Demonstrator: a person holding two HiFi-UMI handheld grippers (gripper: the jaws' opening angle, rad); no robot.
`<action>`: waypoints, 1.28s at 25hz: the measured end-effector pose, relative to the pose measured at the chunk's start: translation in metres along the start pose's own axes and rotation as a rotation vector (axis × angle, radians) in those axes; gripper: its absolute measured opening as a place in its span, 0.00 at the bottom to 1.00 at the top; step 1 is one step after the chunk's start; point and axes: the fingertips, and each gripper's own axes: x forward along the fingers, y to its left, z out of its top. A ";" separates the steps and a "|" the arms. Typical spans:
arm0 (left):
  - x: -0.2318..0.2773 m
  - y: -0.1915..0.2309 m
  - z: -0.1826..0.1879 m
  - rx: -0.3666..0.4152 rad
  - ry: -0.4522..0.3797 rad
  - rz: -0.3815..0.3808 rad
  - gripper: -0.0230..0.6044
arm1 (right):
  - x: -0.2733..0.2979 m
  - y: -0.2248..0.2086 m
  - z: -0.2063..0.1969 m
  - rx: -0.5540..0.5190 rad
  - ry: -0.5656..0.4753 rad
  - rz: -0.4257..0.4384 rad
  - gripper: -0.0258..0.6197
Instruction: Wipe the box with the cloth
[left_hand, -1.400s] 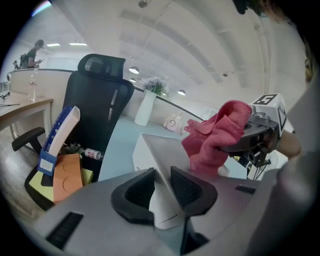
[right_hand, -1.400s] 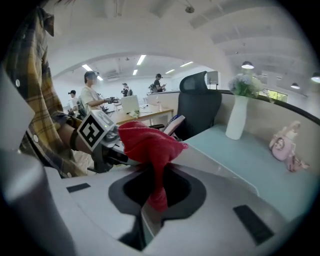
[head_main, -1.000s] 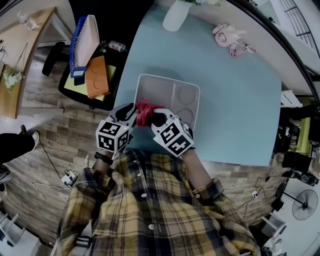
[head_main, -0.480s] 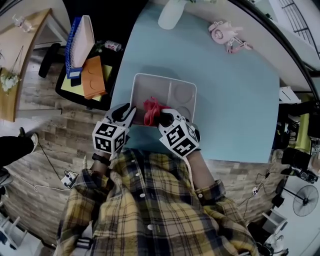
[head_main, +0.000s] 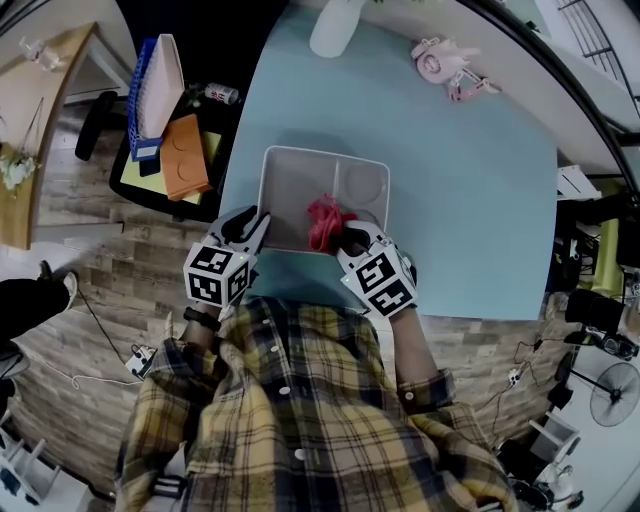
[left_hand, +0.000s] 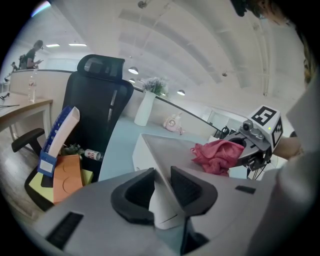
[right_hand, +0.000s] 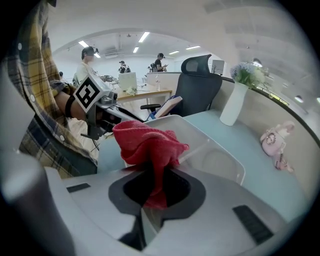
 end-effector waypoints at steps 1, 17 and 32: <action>0.000 0.000 0.000 0.001 0.000 0.000 0.20 | -0.003 -0.002 -0.004 0.005 0.002 -0.009 0.10; 0.001 0.001 0.001 0.012 0.003 -0.002 0.20 | -0.046 -0.046 -0.069 0.142 0.059 -0.193 0.10; 0.000 -0.002 0.001 0.111 0.049 0.049 0.20 | -0.087 -0.066 -0.105 0.277 0.038 -0.306 0.11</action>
